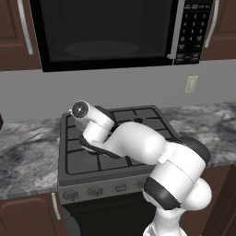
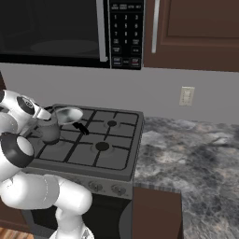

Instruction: Pick the kettle from the counter and place it on a stove burner. Then turn the burner on.

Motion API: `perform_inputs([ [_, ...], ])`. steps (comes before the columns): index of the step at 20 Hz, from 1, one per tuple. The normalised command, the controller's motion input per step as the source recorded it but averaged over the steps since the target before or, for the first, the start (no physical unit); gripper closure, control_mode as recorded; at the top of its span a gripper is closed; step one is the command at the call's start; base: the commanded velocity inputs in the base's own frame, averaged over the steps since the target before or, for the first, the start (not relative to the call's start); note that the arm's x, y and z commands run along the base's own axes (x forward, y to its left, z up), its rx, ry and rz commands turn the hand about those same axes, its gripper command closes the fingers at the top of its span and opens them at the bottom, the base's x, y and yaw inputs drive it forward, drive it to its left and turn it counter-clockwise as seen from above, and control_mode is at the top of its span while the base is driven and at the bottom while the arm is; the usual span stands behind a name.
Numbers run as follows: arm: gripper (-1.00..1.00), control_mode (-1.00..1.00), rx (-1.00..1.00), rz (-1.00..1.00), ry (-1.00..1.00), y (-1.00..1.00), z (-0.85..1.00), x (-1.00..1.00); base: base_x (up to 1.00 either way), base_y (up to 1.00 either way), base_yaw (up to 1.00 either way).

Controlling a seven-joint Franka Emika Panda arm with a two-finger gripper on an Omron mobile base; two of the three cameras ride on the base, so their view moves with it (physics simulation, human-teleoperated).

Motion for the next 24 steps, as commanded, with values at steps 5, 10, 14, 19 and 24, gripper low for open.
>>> perform_inputs([
  [5, -1.0, -1.0, 0.0, 0.0, 0.0, 0.0, 0.12, 0.0, 0.0, 0.0, 0.0],
  [10, -1.0, -1.0, 0.0, 0.0, 0.0, 0.0, 0.13, 0.0, 0.0, 0.0, 0.0],
  [14, -1.0, -1.0, 0.0, 0.0, 0.0, 0.0, 0.0, 0.0, 0.0, 0.0, 0.0],
  [19, -1.0, -1.0, 0.0, 0.0, 0.0, 0.0, 0.03, -0.09, 0.0, 0.0, 0.0],
  [24, -1.0, -1.0, 0.0, 0.0, -0.04, 0.09, 0.17, -0.24, 0.0, 0.0, 0.0],
])
